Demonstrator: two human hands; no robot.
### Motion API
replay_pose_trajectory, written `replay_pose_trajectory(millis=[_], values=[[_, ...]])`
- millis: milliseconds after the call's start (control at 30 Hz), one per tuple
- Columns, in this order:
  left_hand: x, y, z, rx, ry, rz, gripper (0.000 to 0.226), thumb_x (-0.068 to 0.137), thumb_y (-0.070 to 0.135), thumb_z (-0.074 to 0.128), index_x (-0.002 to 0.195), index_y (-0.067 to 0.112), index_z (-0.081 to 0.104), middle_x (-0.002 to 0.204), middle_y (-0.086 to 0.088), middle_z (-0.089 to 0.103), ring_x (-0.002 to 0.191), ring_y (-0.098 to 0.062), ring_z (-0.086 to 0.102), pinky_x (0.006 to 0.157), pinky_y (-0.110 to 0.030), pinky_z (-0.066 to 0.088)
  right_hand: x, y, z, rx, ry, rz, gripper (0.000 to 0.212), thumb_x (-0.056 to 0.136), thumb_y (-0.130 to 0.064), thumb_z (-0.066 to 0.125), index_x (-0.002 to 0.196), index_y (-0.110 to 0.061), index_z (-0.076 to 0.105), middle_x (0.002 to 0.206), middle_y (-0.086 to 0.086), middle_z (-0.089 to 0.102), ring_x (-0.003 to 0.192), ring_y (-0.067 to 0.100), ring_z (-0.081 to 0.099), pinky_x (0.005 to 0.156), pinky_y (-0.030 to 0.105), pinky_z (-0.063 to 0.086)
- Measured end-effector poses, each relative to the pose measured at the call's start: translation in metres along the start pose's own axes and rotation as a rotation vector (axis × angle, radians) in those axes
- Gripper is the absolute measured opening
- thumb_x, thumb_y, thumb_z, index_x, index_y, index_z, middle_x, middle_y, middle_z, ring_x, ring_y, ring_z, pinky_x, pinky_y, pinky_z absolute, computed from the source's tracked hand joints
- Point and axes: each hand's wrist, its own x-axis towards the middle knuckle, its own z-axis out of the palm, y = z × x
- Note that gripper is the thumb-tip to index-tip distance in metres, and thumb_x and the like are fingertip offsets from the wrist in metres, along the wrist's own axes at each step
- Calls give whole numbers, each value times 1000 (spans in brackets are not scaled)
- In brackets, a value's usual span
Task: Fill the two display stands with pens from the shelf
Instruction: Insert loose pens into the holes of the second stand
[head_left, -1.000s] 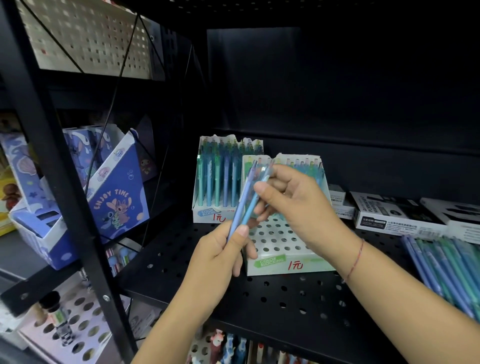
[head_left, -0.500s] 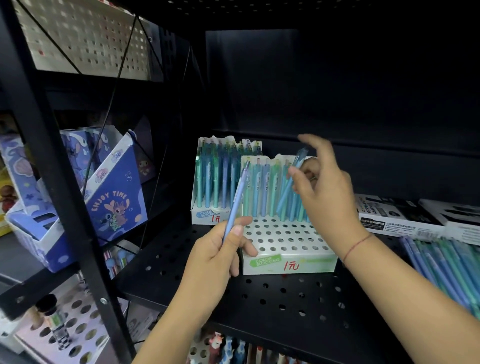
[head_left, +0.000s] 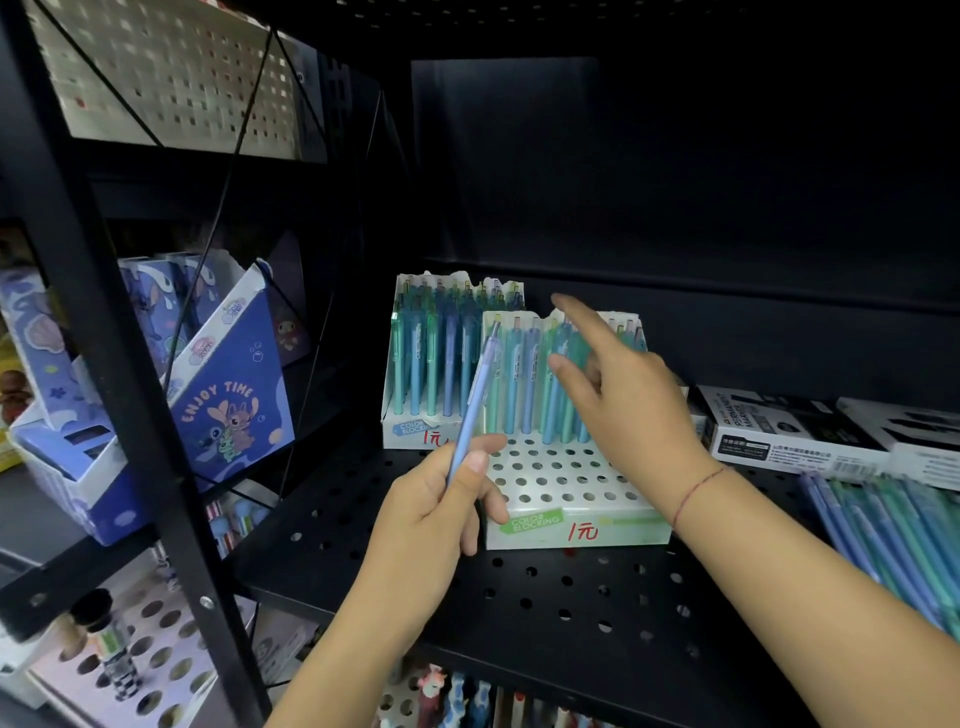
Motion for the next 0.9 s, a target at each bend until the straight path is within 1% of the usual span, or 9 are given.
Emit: replay_pose_trajectory(millis=[133,300,400,467,567,667,767,833,900], values=[[0,-1,0,-9,-10,5,26,98,34,41,109,35,65,65,4,59,52,-8,43,58,-12,41,2,3,0,-67,-102,53,53,99,-34,44,148,-40,22,52,2,46,47,19,44,51,39,49],[0,-1,0,-17,-12,10,28,94,38,42,107,35,66,63,3,57,51,-8,43,58,-12,41,5,4,-3,-188,-174,52,59,101,-34,39,149,-42,8,54,2,45,47,16,40,45,31,41],[0,-2,0,-17,-18,5,30,91,43,42,107,36,67,63,3,56,52,-8,43,58,-14,41,4,1,-3,-184,-182,54,61,100,-36,40,150,-42,5,54,2,46,47,16,42,47,35,45],[-1,-1,-1,-20,-21,2,30,91,43,42,107,36,67,62,2,54,52,-9,43,58,-15,42,1,-1,-4,-68,-118,51,60,98,-39,44,149,-41,12,54,1,47,49,16,44,51,36,46],[-1,-1,-1,-3,-12,6,30,92,41,42,108,35,67,61,3,51,52,-8,43,59,-15,42,-3,-14,-8,416,-33,48,50,94,-41,52,141,-34,38,67,-3,56,57,7,53,58,25,46],[0,0,0,31,-15,7,27,94,39,43,97,28,68,59,3,46,52,-7,40,55,-17,39,-7,-30,-10,842,-230,85,45,89,-36,57,132,-25,50,94,5,66,64,11,63,56,23,49],[-1,0,1,128,-28,39,34,93,39,46,64,24,53,55,7,44,52,-7,39,54,-17,35,-11,-38,-4,944,-390,94,28,93,-17,57,120,-14,59,93,8,70,67,13,63,55,22,50],[0,-1,1,155,-10,45,29,94,33,52,64,32,55,57,12,48,54,-2,42,56,-14,37,-12,-39,-2,967,-397,84,17,94,-10,55,109,-8,63,85,6,71,66,12,62,55,22,50],[2,-3,0,157,52,50,10,89,31,61,81,38,62,71,17,54,65,0,48,64,-12,41,-8,-37,-6,995,-295,114,14,95,-7,53,103,-8,63,81,5,70,64,11,61,57,21,52]])
